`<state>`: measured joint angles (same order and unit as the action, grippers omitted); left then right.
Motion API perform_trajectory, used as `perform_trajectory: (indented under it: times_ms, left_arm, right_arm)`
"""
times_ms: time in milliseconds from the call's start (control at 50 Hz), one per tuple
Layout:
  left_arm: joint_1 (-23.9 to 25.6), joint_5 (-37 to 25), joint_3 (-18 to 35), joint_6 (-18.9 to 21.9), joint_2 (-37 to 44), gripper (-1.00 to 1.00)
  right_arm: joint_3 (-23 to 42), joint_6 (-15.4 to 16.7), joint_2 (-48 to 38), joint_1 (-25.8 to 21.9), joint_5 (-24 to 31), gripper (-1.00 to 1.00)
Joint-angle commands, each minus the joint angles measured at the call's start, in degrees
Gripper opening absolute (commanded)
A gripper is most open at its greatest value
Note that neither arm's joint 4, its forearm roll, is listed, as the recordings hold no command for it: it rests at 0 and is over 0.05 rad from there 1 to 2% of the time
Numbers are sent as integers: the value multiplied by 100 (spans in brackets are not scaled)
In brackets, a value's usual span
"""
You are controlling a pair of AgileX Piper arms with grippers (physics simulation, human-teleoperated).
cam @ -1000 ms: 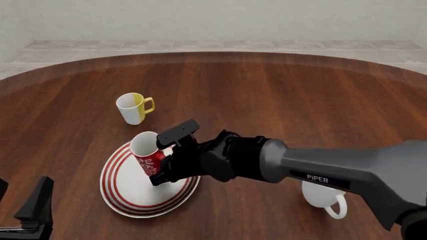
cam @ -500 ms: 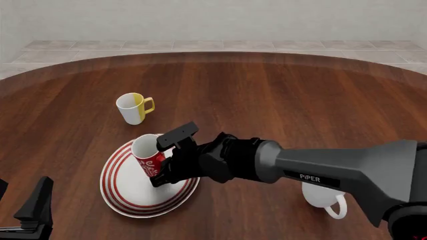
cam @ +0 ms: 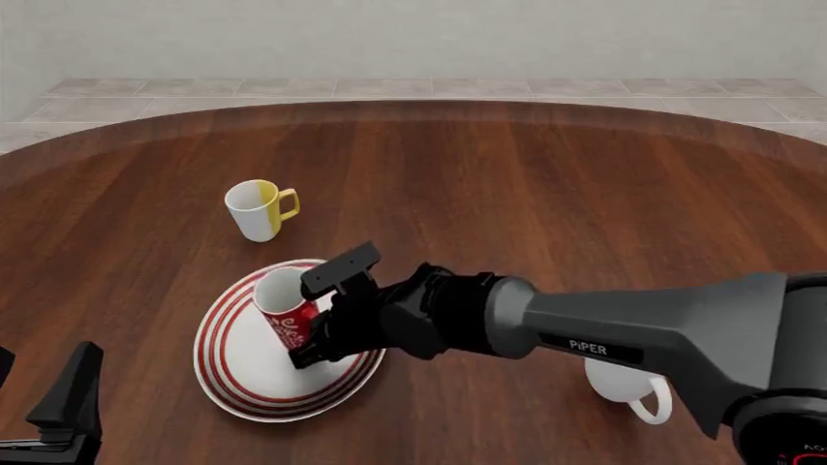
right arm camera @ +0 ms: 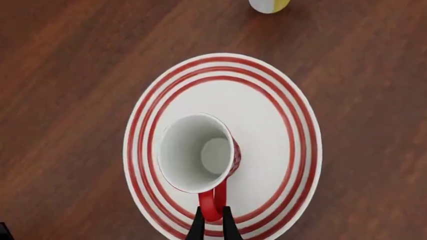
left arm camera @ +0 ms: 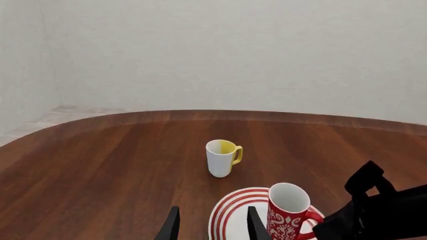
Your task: Pick up the red mug and put it on the plate
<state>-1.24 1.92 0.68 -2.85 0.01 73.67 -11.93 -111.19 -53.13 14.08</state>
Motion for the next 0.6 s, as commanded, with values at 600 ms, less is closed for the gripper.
perform_trajectory:
  times_ms: [600]
  left_arm:
    - [6,-16,15,-11,0,100]
  right_arm:
    - [-1,-44,-124,-9,-63,-100]
